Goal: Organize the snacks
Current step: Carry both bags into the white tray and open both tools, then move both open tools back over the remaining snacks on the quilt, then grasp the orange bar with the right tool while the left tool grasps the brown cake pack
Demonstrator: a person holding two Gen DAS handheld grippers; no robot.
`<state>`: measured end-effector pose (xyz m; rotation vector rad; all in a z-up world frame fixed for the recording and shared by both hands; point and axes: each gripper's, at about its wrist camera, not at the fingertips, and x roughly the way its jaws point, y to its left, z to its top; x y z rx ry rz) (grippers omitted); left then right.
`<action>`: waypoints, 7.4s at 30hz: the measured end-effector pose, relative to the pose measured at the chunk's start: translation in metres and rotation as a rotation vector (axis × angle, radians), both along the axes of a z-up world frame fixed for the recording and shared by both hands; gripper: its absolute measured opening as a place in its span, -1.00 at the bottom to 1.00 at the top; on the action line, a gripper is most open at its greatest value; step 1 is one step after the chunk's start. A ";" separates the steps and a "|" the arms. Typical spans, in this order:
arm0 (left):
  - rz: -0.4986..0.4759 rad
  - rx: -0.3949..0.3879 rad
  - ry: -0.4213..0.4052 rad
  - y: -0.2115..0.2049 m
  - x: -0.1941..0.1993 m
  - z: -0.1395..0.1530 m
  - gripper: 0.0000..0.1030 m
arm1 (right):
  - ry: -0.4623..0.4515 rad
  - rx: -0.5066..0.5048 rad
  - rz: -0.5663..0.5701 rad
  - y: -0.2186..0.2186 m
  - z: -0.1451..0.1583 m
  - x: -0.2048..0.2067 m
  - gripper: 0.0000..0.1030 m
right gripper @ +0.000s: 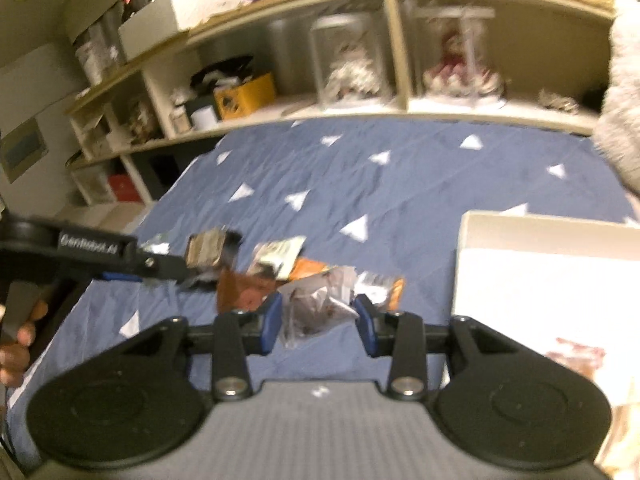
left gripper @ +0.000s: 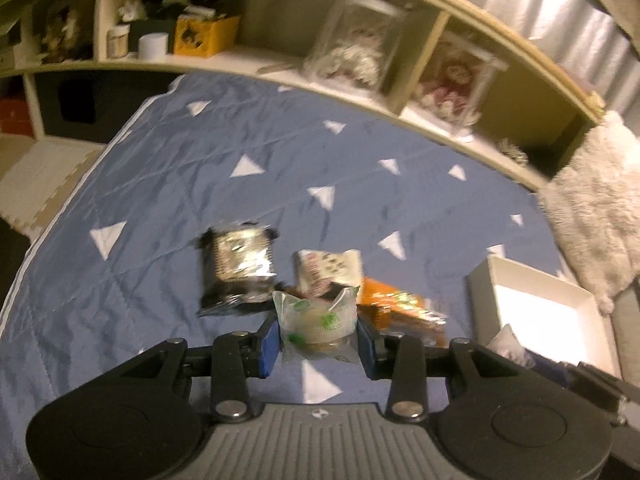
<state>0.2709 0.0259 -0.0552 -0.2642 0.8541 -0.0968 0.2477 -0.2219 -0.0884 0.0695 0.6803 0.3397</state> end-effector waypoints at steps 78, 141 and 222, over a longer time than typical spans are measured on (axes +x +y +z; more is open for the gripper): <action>-0.396 0.135 0.192 -0.264 0.057 -0.067 -0.10 | 0.169 0.117 -0.501 -0.243 -0.051 0.006 0.19; -0.317 0.086 0.055 -0.140 0.004 -0.011 1.00 | 0.060 -0.081 -0.467 -0.165 0.005 -0.045 0.99; -0.124 0.168 0.113 -0.043 0.075 -0.088 0.39 | 0.077 -0.419 0.388 0.048 -0.067 0.075 -0.06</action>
